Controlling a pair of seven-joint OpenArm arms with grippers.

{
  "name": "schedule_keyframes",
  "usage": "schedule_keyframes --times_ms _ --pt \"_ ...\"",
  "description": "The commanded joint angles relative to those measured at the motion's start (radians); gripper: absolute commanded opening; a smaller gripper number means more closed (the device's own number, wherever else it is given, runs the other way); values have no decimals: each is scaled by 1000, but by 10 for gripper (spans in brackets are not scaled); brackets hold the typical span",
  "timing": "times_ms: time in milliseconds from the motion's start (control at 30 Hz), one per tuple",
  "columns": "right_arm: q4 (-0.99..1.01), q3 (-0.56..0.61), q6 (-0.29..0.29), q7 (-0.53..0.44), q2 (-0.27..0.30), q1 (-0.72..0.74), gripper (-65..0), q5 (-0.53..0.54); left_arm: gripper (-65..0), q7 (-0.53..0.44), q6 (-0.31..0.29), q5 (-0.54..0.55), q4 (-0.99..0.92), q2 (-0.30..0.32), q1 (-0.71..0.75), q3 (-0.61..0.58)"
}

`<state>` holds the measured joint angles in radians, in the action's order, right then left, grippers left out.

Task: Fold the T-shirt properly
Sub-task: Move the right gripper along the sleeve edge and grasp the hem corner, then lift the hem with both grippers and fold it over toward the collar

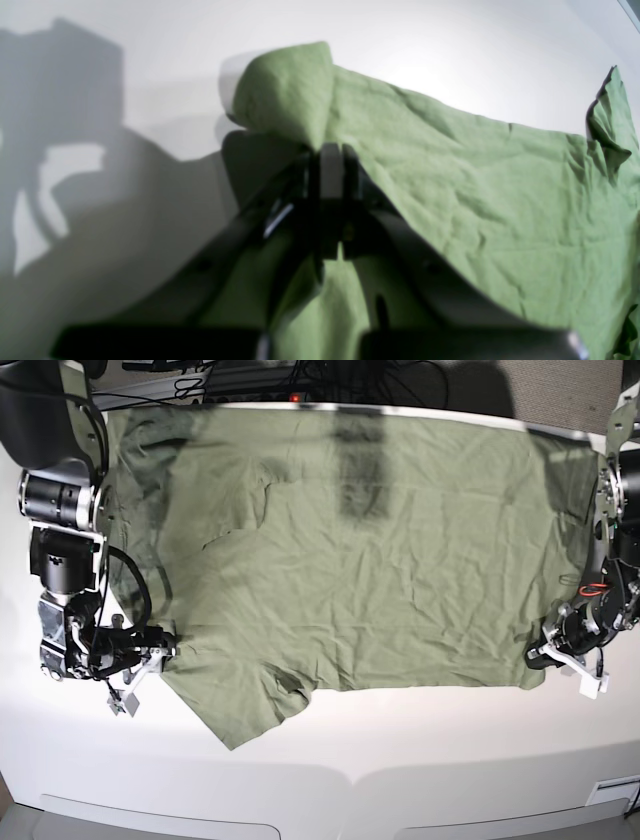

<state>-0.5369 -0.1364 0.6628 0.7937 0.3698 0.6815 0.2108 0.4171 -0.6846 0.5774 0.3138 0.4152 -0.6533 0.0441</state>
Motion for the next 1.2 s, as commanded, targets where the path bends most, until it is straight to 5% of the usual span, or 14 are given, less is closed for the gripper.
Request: schedule_keyframes --times_ms 0,67,167,200,400,733,900,1167 --pt "-11 -1 7 -29 20 32 -386 3 -650 -32 -14 19 13 14 -29 2" --pt "-11 -1 7 -58 30 33 -416 3 -650 -38 -14 19 13 14 -28 2" --pt "-11 -1 7 -61 40 32 -628 3 -650 -46 -14 18 13 14 -28 2" --pt "-11 -1 6 -61 43 32 -650 3 -650 -50 -14 18 13 14 -29 2" --pt "-13 -1 7 -76 45 33 -650 4 -650 -134 -14 18 13 14 -29 2" --pt "-118 -1 35 -36 45 30 -650 12 -650 -130 -14 -51 13 17 -27 2" --pt "-233 0 35 58 46 22 -650 81 -650 -74 -14 51 13 20 -27 2" --pt "-466 0 35 70 46 -138 -650 85 -650 21 -14 56 128 23 -3 2"
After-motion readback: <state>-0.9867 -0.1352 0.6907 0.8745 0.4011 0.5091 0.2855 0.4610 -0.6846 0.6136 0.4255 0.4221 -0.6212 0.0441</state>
